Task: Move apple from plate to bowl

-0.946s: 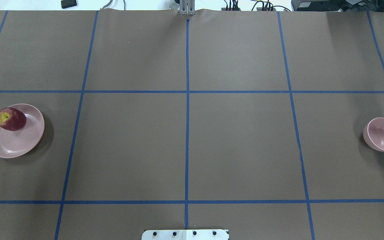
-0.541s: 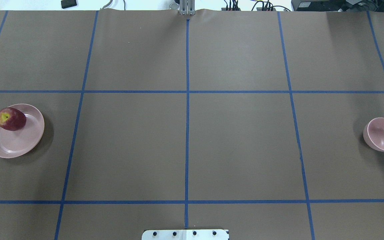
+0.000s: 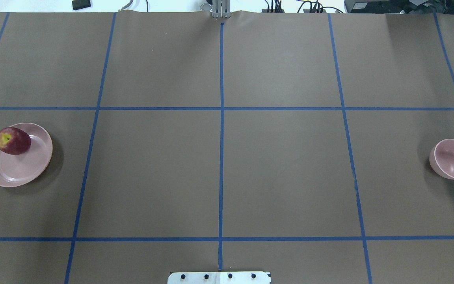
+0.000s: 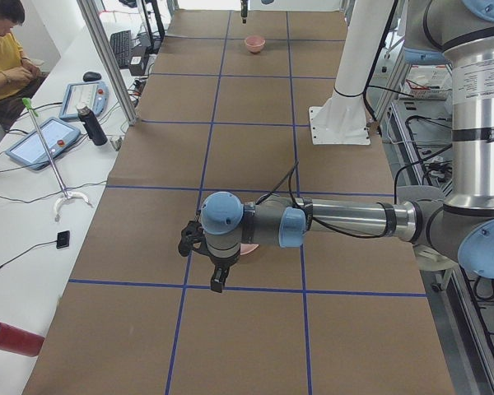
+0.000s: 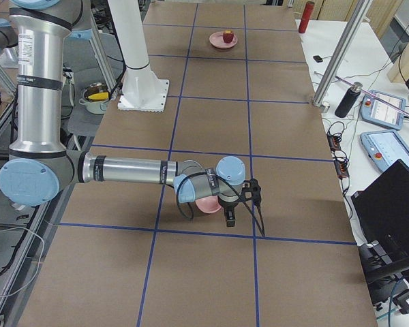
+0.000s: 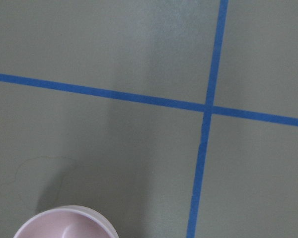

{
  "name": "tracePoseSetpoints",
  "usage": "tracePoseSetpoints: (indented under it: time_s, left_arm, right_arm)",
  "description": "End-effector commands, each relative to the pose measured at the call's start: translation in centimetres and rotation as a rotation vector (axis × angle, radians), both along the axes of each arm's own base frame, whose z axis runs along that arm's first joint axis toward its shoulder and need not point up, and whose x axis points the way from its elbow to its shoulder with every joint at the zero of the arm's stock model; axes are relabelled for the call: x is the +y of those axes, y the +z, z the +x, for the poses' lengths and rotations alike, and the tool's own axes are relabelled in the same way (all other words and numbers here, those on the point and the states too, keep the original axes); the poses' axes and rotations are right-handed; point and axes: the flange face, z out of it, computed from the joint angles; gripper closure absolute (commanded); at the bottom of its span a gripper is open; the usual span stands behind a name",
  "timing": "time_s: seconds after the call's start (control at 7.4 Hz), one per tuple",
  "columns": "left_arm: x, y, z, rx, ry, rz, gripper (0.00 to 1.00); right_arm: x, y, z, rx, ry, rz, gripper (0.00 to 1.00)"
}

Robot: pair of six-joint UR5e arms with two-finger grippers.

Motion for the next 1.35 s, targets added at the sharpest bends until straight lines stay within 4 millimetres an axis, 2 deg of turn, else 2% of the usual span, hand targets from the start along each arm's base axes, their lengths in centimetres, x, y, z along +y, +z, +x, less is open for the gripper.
tracePoseSetpoints:
  time_s: [0.0,0.27,0.41,0.54,0.68,0.81,0.95,1.22]
  left_arm:
    - [0.1,0.1,0.0,0.0,0.001,-0.001,0.01]
    - [0.3,0.3,0.0,0.0,0.001,-0.006,0.01]
    - [0.3,0.3,0.0,0.0,0.001,-0.006,0.01]
    - [0.3,0.3,0.0,0.0,0.001,-0.006,0.01]
    - [0.3,0.4,0.0,0.0,0.001,-0.007,0.01]
    - [0.3,0.5,0.0,0.0,0.001,-0.009,0.01]
    - [0.4,0.6,0.0,0.0,0.001,-0.012,0.01]
    - [0.4,0.6,0.0,0.0,0.001,-0.012,0.01]
  right_arm:
    - [5.1,2.0,-2.8,-0.047,0.031,-0.008,0.0]
    - [6.5,4.6,-4.4,-0.035,-0.007,0.007,0.06]
    - [6.6,5.0,-5.1,-0.028,-0.022,0.019,0.19]
    - [6.5,4.8,-5.8,-0.027,-0.036,0.025,0.29]
    - [6.4,4.7,-6.3,-0.026,-0.047,0.028,0.55]
    - [5.4,3.8,-7.0,-0.04,-0.054,0.044,0.9]
    - [5.0,3.3,-7.2,-0.049,-0.057,0.051,1.0]
    - [4.6,2.1,-7.4,-0.061,-0.058,0.071,1.0]
